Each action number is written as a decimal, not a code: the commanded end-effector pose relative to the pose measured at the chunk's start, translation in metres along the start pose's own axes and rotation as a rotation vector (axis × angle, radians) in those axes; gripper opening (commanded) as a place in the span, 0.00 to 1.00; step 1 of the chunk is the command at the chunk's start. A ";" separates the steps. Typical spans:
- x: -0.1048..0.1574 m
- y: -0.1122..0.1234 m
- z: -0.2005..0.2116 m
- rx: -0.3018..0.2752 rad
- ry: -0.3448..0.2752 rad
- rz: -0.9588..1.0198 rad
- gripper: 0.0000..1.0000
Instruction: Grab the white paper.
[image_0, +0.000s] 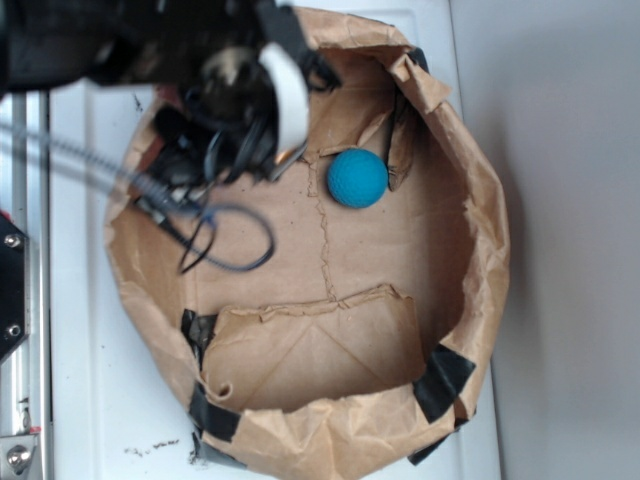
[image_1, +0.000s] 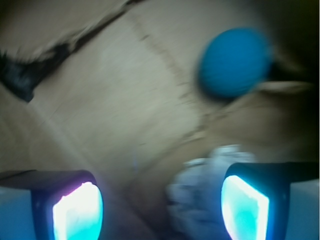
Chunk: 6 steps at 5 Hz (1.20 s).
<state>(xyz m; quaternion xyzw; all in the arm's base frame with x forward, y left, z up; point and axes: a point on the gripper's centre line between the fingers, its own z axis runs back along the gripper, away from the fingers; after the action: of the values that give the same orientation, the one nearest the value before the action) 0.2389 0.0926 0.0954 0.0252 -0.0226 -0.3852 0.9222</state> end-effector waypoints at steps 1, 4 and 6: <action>-0.016 0.035 -0.013 0.068 0.129 0.052 1.00; -0.024 0.036 -0.027 0.080 0.211 0.032 1.00; -0.024 0.036 -0.027 0.080 0.211 0.032 1.00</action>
<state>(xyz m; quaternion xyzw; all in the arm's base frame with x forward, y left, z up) 0.2476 0.1320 0.0587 0.0847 0.0695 -0.3712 0.9220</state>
